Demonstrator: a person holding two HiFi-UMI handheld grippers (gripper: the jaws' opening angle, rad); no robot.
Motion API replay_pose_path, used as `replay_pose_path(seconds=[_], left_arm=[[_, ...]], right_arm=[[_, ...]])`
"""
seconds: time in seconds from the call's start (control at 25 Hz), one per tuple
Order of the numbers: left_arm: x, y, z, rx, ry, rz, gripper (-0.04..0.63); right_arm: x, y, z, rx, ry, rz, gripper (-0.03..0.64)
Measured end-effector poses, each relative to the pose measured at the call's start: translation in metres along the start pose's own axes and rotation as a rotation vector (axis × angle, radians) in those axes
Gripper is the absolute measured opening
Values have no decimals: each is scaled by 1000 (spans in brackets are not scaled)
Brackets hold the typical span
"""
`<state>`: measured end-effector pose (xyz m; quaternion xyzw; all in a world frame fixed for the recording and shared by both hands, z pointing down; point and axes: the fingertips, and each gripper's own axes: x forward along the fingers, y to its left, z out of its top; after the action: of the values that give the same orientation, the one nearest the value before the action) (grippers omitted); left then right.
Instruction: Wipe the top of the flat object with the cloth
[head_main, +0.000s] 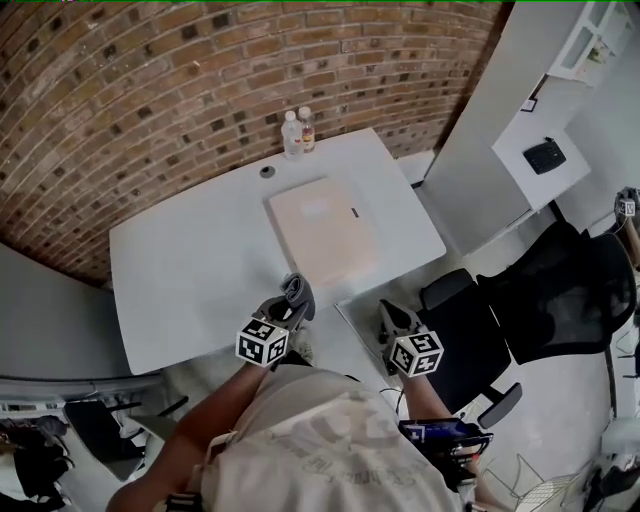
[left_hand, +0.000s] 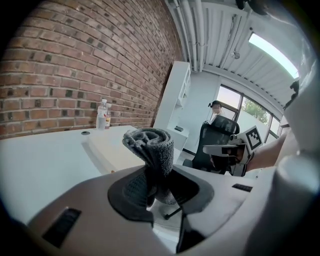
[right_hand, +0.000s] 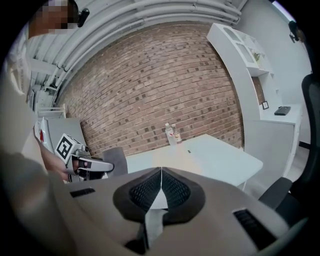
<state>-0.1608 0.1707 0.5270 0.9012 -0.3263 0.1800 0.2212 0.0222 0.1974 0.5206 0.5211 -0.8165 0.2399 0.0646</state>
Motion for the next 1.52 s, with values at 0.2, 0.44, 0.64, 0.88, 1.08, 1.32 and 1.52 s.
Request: replay_pose_path(seconds=[0.2, 0.44, 0.64, 0.88, 1.08, 1.32, 1.52], left_arm=[[13, 42, 22, 6, 11, -1, 100], [15, 88, 29, -13, 18, 7, 100], [16, 111, 32, -87, 1, 6, 100], [20, 127, 34, -175, -27, 38, 100], [29, 150, 43, -232, -28, 136, 100], [58, 158, 66, -271, -16, 218, 100], [91, 164, 97, -270, -33, 262, 100]], right_arm=[[42, -5, 22, -3, 8, -25, 21], [88, -6, 37, -6, 16, -45, 21], [116, -7, 49, -25, 45, -31, 21], [142, -15, 52, -14, 87, 4, 21], [181, -29, 63, -48, 137, 88, 21], [219, -63, 76, -71, 194, 164, 21], [244, -94, 76, -76, 242, 211, 21]])
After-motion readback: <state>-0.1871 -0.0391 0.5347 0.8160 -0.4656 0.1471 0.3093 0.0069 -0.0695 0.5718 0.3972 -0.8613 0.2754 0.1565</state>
